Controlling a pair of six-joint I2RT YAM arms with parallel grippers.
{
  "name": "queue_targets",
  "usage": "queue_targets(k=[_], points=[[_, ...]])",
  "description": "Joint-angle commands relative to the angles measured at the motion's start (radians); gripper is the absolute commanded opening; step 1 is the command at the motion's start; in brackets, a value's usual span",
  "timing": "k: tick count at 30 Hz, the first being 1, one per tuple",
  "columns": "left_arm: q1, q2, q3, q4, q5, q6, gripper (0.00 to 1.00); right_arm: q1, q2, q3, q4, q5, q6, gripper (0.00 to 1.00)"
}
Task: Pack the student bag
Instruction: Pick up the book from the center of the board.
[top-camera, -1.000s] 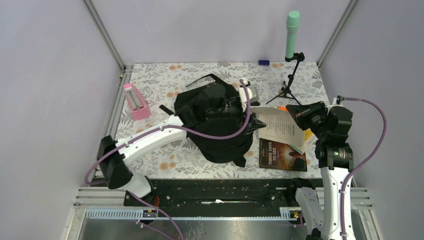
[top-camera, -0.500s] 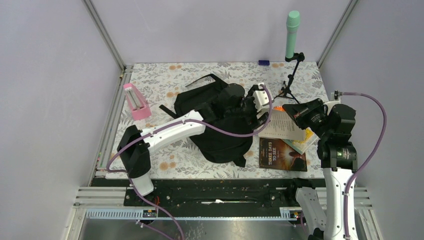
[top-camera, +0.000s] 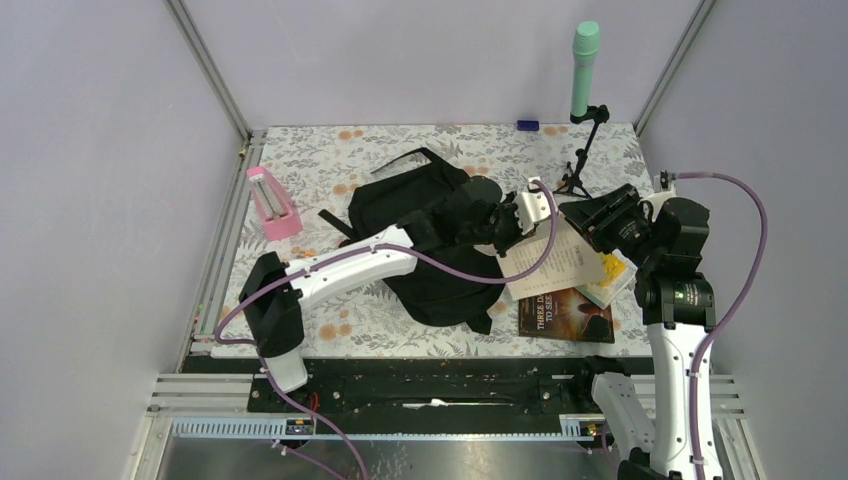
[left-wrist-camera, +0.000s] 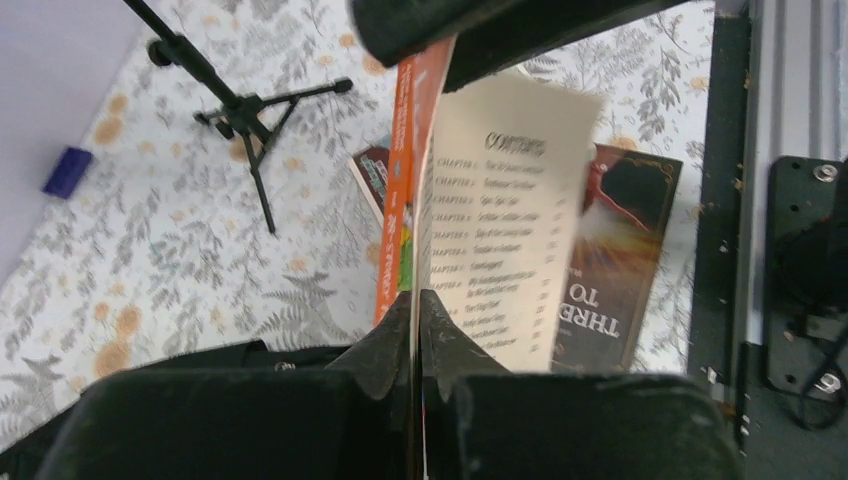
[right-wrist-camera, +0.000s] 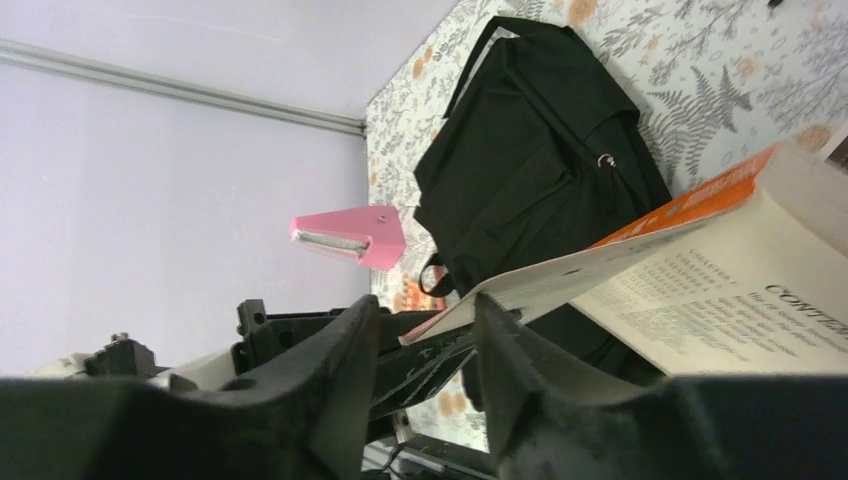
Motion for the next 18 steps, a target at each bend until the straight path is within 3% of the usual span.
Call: queue_targets(k=[1,5,10,15,18], points=[[-0.007,-0.035,0.199,-0.064,-0.040,-0.048,0.00,0.006,0.017,0.075,0.029,0.003,-0.112,0.61],[-0.006,0.021,0.461,-0.302,-0.079,-0.148,0.00,0.004,0.031,0.133,-0.009,0.048,-0.186,0.98],[0.013,0.012,0.598,-0.445,-0.125,-0.277,0.00,-0.024,0.039,0.210,-0.062,0.068,-0.230,1.00],[0.094,-0.041,0.594,-0.450,-0.055,-0.449,0.00,-0.029,-0.001,0.215,-0.021,0.049,-0.220,1.00],[0.115,-0.096,0.563,-0.436,-0.044,-0.466,0.00,-0.029,-0.024,0.151,0.054,-0.018,-0.182,1.00]])
